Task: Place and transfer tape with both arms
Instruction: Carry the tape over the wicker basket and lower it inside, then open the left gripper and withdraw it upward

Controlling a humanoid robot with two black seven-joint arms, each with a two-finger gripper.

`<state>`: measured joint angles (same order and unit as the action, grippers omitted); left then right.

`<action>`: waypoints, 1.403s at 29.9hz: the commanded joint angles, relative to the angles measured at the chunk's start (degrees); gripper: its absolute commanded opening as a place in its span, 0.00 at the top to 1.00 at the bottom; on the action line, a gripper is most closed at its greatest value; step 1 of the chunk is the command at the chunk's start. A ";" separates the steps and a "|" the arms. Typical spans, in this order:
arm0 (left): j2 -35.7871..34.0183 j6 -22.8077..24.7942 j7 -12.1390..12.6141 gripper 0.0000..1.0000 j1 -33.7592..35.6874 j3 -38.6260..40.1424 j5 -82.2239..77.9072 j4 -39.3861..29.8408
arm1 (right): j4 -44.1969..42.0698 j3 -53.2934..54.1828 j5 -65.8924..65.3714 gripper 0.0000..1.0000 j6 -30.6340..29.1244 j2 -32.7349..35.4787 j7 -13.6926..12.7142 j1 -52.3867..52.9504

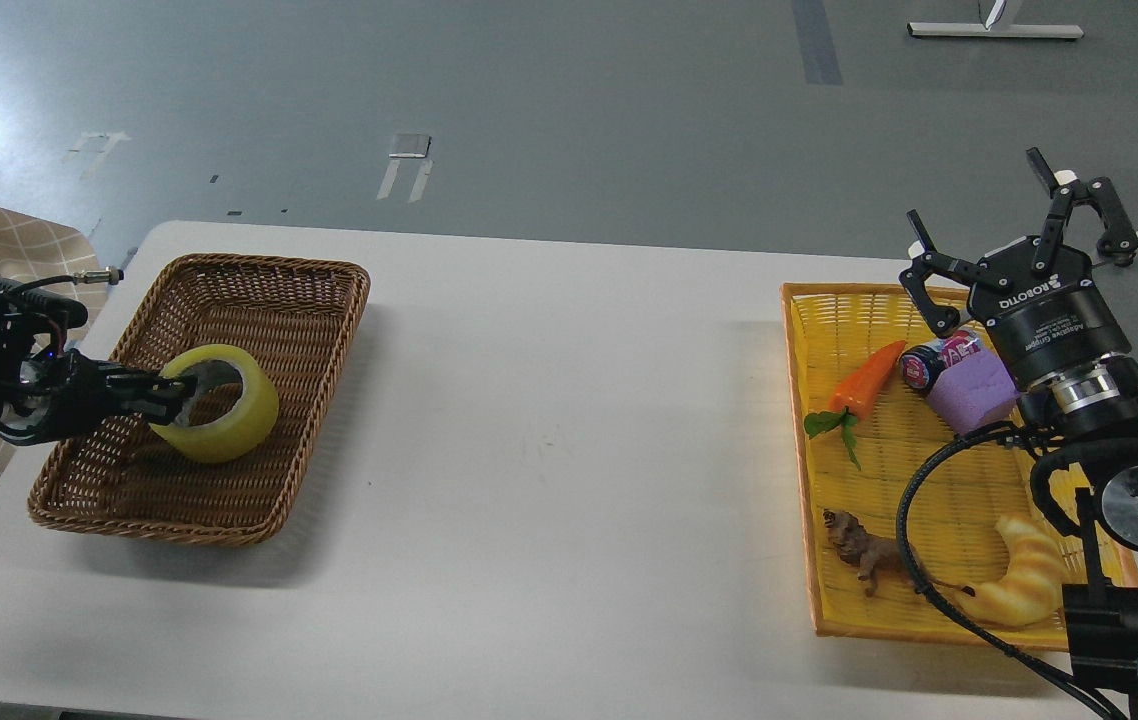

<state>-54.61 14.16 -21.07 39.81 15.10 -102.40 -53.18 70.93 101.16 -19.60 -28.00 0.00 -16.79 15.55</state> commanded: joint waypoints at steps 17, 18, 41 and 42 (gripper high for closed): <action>0.11 -0.63 -0.11 0.56 -0.26 -0.34 0.27 0.27 | -0.09 0.09 0.00 0.03 0.00 0.00 0.00 -0.35; 0.11 -0.63 -0.11 0.46 -0.26 -0.34 0.27 0.27 | -0.09 0.09 0.00 0.04 0.00 0.00 0.00 -0.35; -2.44 1.56 -2.04 0.21 14.22 0.89 24.25 -5.80 | 0.26 0.18 0.00 0.03 0.00 0.00 -0.09 -0.08; -2.78 2.00 -2.13 0.20 16.50 0.89 26.70 -5.80 | 0.26 0.18 0.00 0.04 0.00 0.00 -0.09 -0.17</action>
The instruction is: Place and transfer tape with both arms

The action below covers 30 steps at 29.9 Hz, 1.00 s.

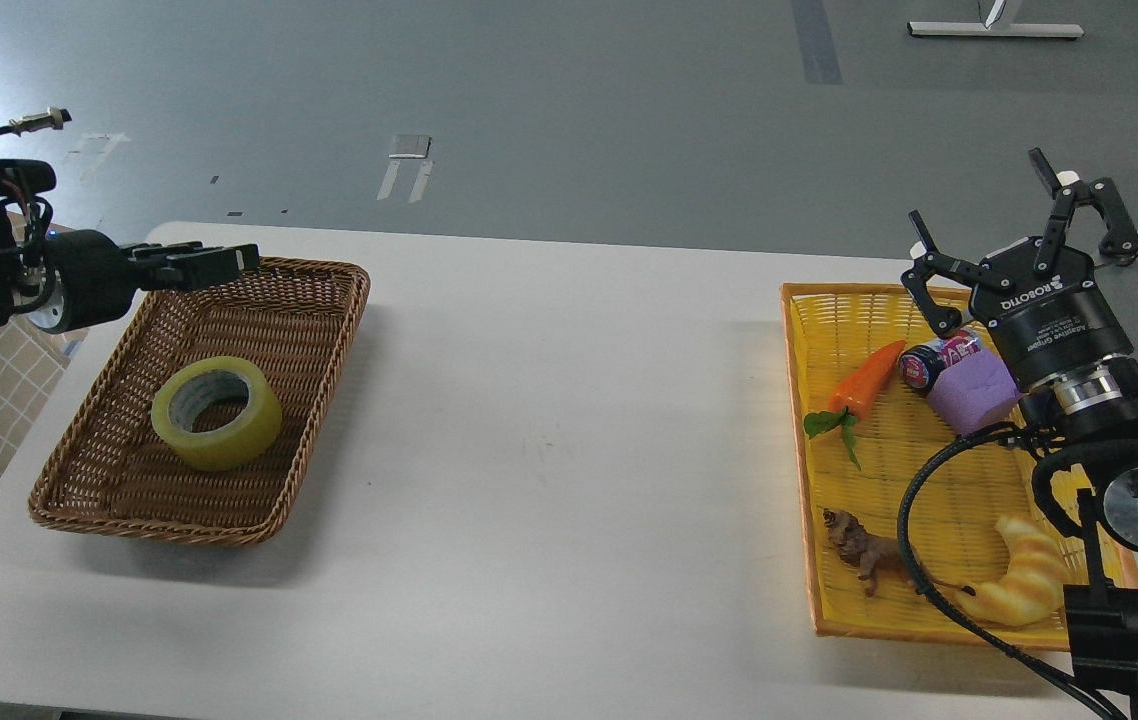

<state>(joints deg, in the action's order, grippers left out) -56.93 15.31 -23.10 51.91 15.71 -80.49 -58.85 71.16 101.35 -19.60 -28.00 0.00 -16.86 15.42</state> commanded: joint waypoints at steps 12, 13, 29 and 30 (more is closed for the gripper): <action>1.73 7.19 -0.71 0.19 16.56 1.69 26.69 -1.00 | 0.56 -0.01 0.00 0.00 0.00 0.00 -0.64 0.40; 2.34 7.19 -0.80 0.19 16.56 1.96 30.18 -1.70 | 0.56 -0.01 -0.09 0.00 0.00 0.00 -0.64 0.49; 14.03 11.67 -3.18 0.02 13.93 4.42 66.33 -4.43 | 0.56 -2.21 -0.79 0.00 0.00 1.23 -0.55 3.21; 15.17 12.20 -3.26 0.02 12.71 5.46 67.38 -4.43 | 0.47 -2.21 -0.79 0.00 0.00 1.32 -0.46 3.39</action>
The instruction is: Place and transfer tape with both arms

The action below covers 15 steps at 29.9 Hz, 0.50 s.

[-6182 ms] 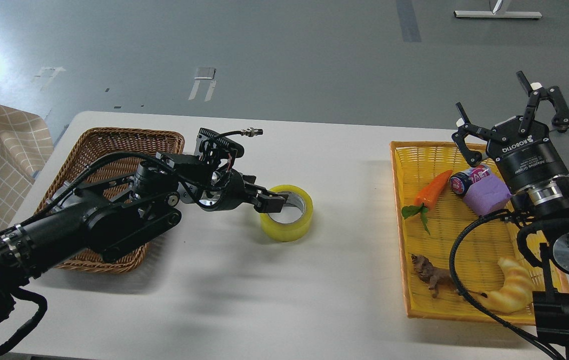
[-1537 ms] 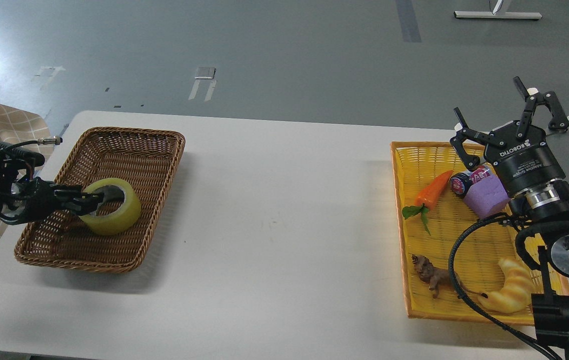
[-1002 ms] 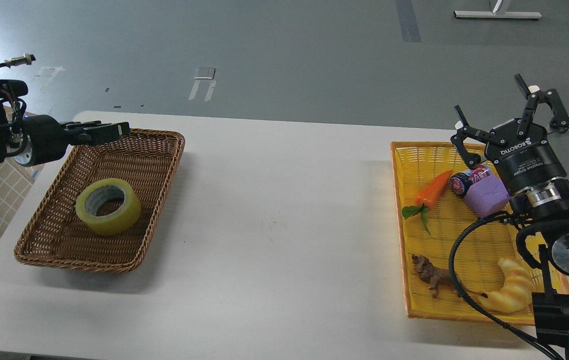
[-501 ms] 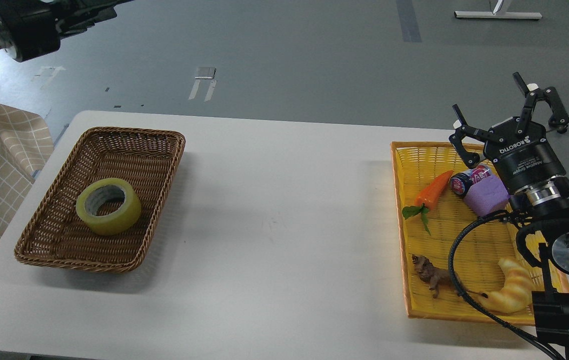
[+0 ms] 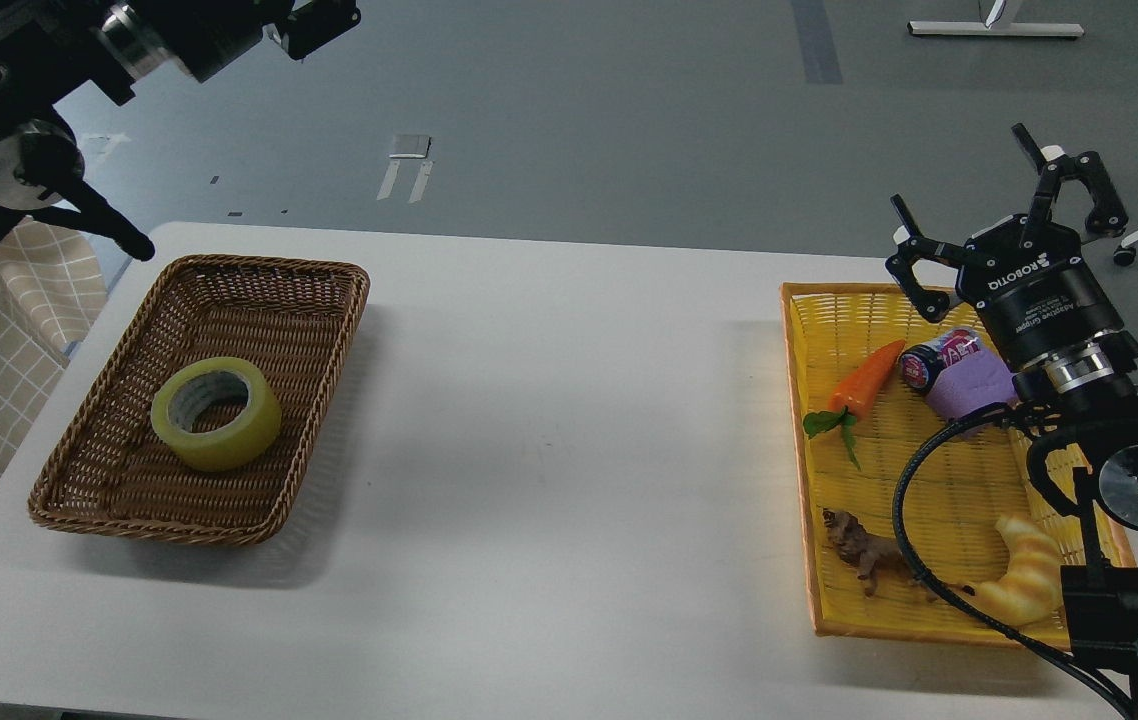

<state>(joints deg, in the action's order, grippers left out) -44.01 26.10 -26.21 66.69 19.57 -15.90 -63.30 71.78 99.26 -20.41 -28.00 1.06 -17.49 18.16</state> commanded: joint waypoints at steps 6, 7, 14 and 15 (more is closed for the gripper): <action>7.17 1.90 0.02 0.02 -9.45 9.77 3.24 -0.07 | -0.59 -0.29 0.02 0.00 0.00 0.97 0.09 3.02; 7.88 1.90 0.02 0.02 -10.34 10.74 3.24 -0.07 | -0.59 -0.29 0.02 0.00 0.00 0.97 0.09 3.28; 13.68 1.90 0.02 0.02 -18.52 18.92 3.33 -0.24 | -0.94 -0.47 0.28 0.00 0.00 0.97 0.09 4.16; 14.82 1.90 0.02 0.02 -19.65 20.06 3.33 -0.24 | -0.85 -0.47 0.28 0.00 0.00 0.97 0.09 4.16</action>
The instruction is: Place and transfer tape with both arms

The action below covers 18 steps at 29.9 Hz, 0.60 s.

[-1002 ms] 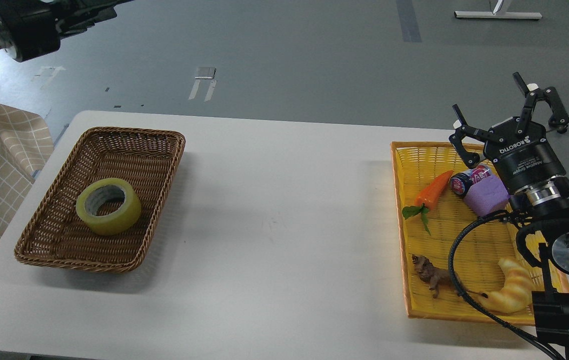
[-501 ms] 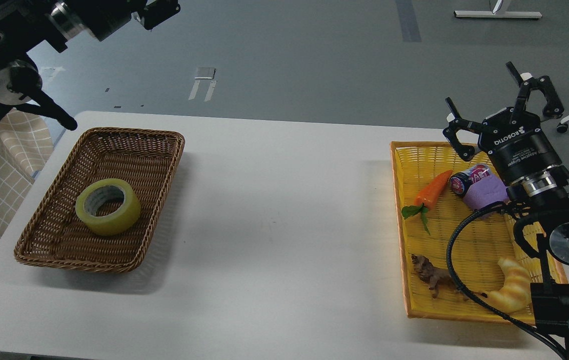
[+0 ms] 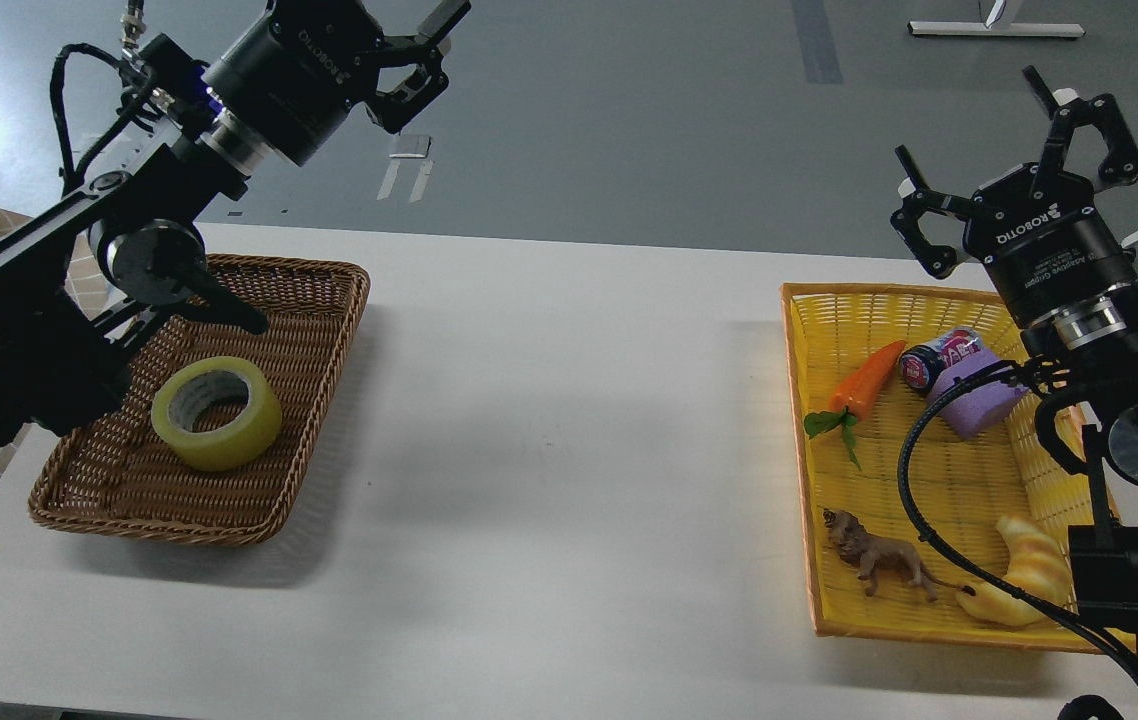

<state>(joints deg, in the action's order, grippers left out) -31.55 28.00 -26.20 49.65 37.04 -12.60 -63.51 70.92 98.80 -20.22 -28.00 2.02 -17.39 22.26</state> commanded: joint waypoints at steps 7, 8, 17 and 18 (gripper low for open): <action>7.64 0.00 -0.08 0.02 -7.54 6.99 -0.06 0.05 | -0.08 0.08 0.71 0.00 0.00 -0.26 0.17 -0.02; 8.69 0.00 -0.08 0.02 -8.51 7.78 0.03 0.05 | -0.08 -0.01 0.62 0.00 0.00 -0.26 0.25 -0.02; 13.09 0.00 -0.17 0.02 -13.78 9.11 -0.15 0.22 | -0.78 -0.01 0.62 0.00 0.00 -0.17 0.17 0.68; 13.10 0.00 -0.17 0.02 -14.14 9.11 -0.15 0.31 | -0.78 -0.01 0.62 0.00 0.00 -0.17 0.08 0.60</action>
<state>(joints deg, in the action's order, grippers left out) -19.00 28.00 -26.31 36.75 46.14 -12.73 -63.30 70.51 98.81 -19.57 -28.00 1.88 -17.25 22.72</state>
